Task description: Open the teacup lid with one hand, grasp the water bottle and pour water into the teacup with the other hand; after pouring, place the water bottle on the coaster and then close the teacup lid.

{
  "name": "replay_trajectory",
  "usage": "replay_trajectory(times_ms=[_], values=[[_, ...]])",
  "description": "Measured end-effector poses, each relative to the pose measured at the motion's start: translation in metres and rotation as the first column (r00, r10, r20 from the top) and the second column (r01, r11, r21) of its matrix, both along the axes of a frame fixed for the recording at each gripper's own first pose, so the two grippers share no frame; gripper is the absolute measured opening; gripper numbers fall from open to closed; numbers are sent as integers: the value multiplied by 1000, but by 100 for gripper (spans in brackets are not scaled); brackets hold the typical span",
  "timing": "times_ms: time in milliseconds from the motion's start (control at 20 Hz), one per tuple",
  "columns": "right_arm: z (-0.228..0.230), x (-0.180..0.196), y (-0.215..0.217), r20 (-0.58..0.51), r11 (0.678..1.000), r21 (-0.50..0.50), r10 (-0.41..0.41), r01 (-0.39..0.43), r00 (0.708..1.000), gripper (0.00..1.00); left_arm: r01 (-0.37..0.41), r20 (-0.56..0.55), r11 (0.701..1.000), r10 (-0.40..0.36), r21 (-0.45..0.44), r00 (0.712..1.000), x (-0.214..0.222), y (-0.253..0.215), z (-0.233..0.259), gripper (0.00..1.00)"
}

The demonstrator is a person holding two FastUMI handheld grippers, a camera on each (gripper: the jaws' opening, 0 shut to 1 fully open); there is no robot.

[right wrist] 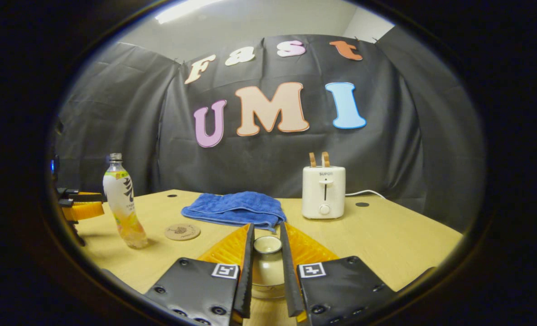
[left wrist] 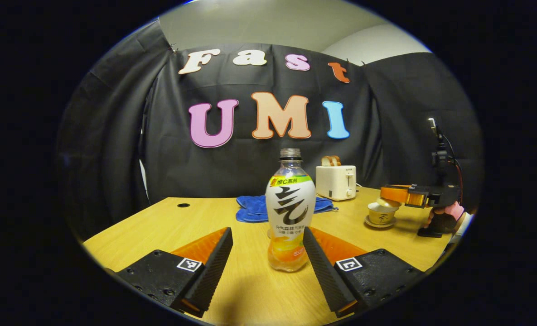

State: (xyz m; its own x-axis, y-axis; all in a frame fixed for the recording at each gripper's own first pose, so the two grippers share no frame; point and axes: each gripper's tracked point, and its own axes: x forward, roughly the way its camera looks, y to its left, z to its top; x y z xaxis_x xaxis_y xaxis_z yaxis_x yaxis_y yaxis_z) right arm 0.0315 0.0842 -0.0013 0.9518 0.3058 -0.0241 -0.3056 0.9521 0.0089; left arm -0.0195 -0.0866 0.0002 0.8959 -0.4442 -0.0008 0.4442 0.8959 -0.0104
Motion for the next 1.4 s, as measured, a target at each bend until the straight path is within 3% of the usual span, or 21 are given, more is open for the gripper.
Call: replay_trajectory(times_ms=[250, 600, 750, 1100, 1400], values=[[2, -2, -10, 2, 1000, 0, -18, 18, 1000, 33, 36, -48, 999, -37, -12, 998, 14, -23, -5, 91], [2, -2, -35, 4, 998, 0, -58, 58, 998, 33, 19, -130, 998, -26, -52, 991, 39, -42, -12, 92], [3, 0, -45, 5, 997, -1, -71, 71, 997, 33, 13, -155, 999, -21, -51, 988, 48, -47, -15, 79], [4, -1, -69, 9, 994, -2, -111, 111, 994, 33, -4, -167, 1000, 4, 1, 986, 57, -51, -22, 66], [4, -3, -82, 8, 991, -3, -134, 134, 991, 33, -40, -134, 991, 58, 130, 989, 63, -57, -22, 58]])
